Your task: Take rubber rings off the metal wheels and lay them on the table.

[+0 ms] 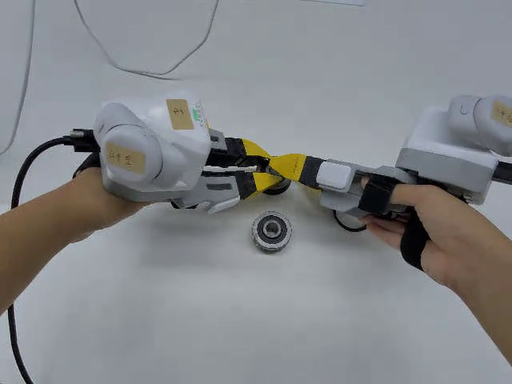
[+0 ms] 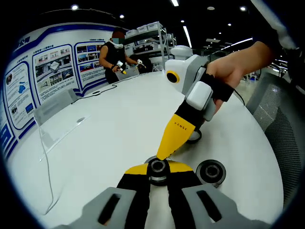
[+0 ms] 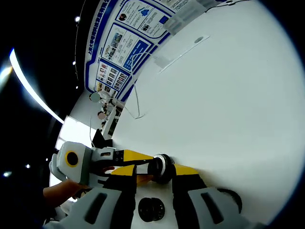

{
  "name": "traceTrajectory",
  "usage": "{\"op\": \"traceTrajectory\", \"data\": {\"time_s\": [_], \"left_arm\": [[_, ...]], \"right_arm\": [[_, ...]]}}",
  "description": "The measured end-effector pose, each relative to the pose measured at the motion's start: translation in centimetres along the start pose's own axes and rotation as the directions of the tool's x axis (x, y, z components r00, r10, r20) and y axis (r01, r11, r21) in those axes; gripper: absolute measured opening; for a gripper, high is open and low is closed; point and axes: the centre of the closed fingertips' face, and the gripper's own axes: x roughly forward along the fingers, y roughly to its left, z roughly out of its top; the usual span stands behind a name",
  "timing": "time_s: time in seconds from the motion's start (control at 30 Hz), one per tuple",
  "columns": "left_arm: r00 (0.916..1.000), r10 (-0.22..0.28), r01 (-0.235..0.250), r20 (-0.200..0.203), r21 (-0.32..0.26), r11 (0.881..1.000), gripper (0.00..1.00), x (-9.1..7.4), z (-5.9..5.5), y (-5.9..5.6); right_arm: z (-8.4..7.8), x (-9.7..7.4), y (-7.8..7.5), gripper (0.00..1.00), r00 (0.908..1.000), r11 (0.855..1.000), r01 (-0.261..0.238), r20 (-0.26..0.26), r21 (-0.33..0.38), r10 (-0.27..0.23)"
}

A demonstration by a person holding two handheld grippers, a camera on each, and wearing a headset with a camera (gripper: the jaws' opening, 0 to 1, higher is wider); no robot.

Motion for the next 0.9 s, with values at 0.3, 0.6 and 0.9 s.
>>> {"op": "traceTrajectory", "data": {"time_s": [0.3,0.6,0.9], "left_arm": [[1.0000,-0.001,0.001,0.000,0.002,1.000,0.13,0.00,-0.04,0.01],[1.0000,-0.002,0.002,-0.003,0.005,1.000,0.13,0.00,-0.02,-0.02],[1.0000,-0.003,0.003,-0.005,0.007,1.000,0.12,-0.02,0.03,-0.07]], "right_arm": [[0.22,-0.20,0.00,0.29,1.0000,1.000,-0.001,0.006,-0.013,0.001],[0.02,-0.47,-0.04,0.27,1.0000,1.000,0.004,-0.001,-0.029,-0.004],[-0.12,-0.58,-0.15,0.22,0.9999,0.999,0.015,0.000,-0.050,-0.015]]}}
